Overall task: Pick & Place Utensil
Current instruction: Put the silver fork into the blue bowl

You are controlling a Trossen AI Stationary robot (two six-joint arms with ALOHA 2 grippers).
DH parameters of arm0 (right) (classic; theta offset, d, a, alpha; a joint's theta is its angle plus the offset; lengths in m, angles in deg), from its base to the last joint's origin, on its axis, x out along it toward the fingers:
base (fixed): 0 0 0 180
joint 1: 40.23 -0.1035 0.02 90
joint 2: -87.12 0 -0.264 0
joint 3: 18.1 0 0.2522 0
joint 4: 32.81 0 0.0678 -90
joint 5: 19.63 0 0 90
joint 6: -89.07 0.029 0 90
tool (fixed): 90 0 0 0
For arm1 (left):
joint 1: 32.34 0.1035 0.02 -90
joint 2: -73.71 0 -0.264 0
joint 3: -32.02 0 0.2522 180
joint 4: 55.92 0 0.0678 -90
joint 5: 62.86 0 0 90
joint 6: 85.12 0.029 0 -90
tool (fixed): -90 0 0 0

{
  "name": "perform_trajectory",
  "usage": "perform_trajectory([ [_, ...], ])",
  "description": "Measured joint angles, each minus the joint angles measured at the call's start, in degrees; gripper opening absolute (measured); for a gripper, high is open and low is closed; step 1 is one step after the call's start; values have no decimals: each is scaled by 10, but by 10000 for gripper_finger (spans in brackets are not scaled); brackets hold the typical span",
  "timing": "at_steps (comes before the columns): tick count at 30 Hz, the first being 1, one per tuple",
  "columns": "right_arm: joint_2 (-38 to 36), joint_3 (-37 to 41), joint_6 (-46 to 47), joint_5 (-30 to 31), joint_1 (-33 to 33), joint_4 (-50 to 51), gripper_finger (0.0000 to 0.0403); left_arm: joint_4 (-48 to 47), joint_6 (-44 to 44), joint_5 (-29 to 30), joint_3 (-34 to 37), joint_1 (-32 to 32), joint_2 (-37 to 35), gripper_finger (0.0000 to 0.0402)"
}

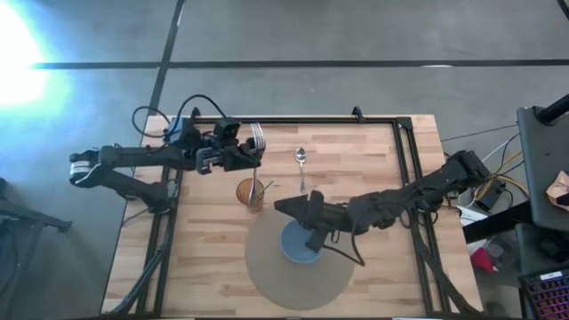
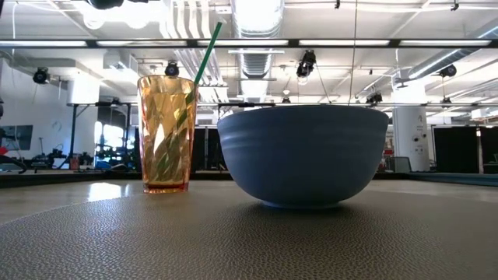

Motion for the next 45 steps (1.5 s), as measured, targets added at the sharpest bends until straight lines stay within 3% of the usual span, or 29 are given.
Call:
perform_trajectory([
  [14, 74, 0, -194, -10, 9, -174, 180, 10, 5, -27, 0, -28, 0, 13],
  [29, 73, 0, -222, -115, 48, -192, 177, 14, 32, -24, -2, -28, 0, 13],
  [45, 73, 0, -252, -188, 73, -222, 178, 18, 91, 24, -2, -30, 1, 12],
])
